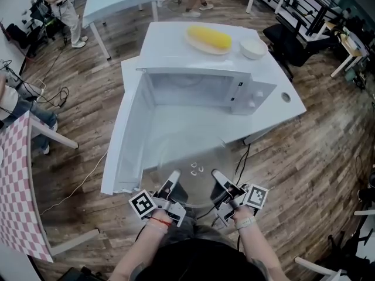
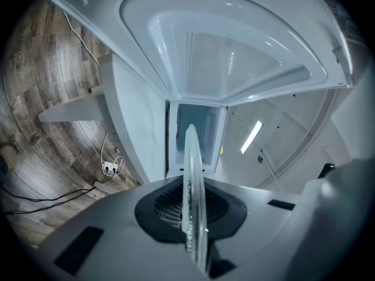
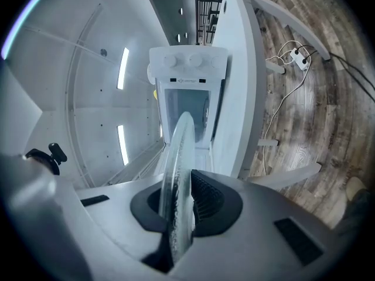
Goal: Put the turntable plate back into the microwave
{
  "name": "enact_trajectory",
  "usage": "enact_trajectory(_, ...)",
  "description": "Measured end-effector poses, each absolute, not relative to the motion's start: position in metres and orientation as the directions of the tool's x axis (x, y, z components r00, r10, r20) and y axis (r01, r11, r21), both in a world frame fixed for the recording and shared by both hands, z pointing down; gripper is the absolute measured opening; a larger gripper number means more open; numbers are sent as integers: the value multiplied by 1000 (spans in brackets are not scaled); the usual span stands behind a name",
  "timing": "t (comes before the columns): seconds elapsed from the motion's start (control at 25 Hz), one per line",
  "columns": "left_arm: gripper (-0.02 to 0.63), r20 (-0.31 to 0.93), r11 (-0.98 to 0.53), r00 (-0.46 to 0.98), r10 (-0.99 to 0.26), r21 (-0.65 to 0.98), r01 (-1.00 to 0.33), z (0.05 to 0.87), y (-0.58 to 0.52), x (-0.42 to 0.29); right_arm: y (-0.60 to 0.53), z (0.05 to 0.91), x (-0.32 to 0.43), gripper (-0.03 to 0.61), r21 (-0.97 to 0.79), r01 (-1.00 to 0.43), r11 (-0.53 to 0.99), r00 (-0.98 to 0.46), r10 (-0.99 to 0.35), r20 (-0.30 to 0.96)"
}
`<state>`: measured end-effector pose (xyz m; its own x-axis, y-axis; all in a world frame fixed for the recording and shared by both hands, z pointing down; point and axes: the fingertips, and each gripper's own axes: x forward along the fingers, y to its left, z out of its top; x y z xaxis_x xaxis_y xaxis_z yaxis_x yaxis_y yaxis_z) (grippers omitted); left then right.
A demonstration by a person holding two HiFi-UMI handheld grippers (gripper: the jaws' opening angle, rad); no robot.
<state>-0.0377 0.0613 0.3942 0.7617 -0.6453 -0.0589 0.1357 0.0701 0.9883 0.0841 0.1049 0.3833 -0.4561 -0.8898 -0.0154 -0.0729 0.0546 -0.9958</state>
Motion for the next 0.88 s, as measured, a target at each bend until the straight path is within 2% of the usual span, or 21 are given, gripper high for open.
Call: enact_trajectory(0.88,32,-57,68,715,-696,987,145,396,34,-27,69,385,98,41,-995,-80,62,-512,-859,-12)
